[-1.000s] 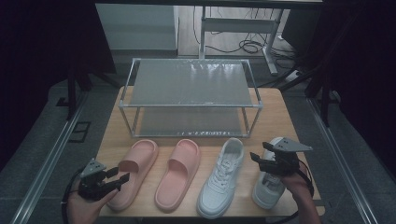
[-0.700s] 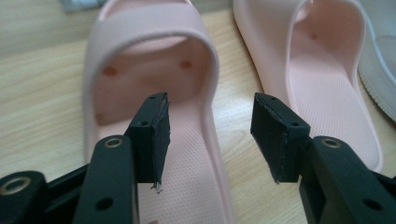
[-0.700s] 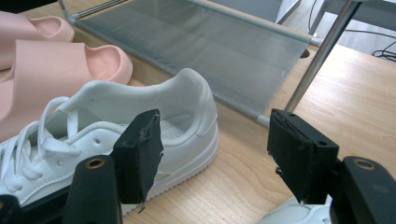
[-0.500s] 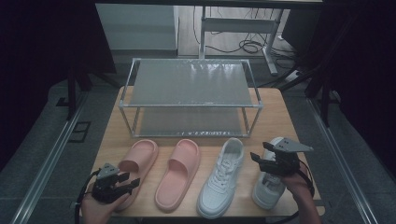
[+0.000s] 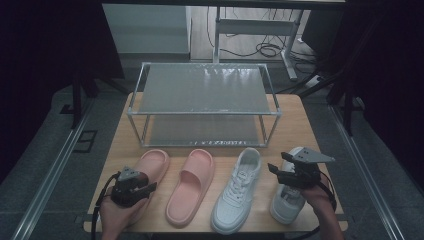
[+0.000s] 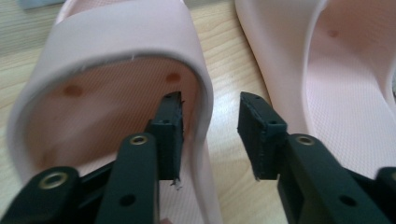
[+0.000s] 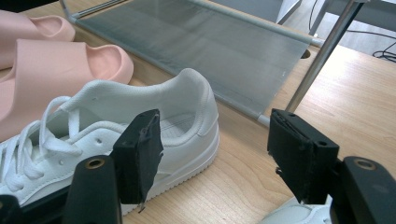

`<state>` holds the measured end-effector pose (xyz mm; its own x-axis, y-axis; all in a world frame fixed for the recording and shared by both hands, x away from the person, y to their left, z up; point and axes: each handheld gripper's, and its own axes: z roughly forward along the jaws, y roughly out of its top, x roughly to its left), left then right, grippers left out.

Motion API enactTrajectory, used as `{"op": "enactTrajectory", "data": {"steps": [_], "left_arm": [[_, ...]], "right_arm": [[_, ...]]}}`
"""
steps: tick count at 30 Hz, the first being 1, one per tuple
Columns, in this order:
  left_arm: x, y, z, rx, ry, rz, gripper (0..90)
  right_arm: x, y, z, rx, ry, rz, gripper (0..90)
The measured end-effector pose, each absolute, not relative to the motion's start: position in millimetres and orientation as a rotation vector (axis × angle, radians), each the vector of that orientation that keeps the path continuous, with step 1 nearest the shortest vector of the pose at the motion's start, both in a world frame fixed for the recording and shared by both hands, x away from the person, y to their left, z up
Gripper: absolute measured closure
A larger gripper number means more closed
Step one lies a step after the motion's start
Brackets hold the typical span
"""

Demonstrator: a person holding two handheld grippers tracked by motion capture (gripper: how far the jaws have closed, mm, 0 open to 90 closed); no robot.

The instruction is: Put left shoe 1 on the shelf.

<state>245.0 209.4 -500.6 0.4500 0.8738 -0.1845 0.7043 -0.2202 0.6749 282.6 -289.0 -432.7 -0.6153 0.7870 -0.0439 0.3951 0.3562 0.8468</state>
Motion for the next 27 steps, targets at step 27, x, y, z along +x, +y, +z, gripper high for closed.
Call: {"op": "enactTrajectory", "data": {"steps": [27], "left_arm": [[250, 212, -482, 1.935, 1.326, 0.458, 85.6]], "right_arm": [[281, -290, -430, 0.998, 2.167, 1.196, 35.2]]}}
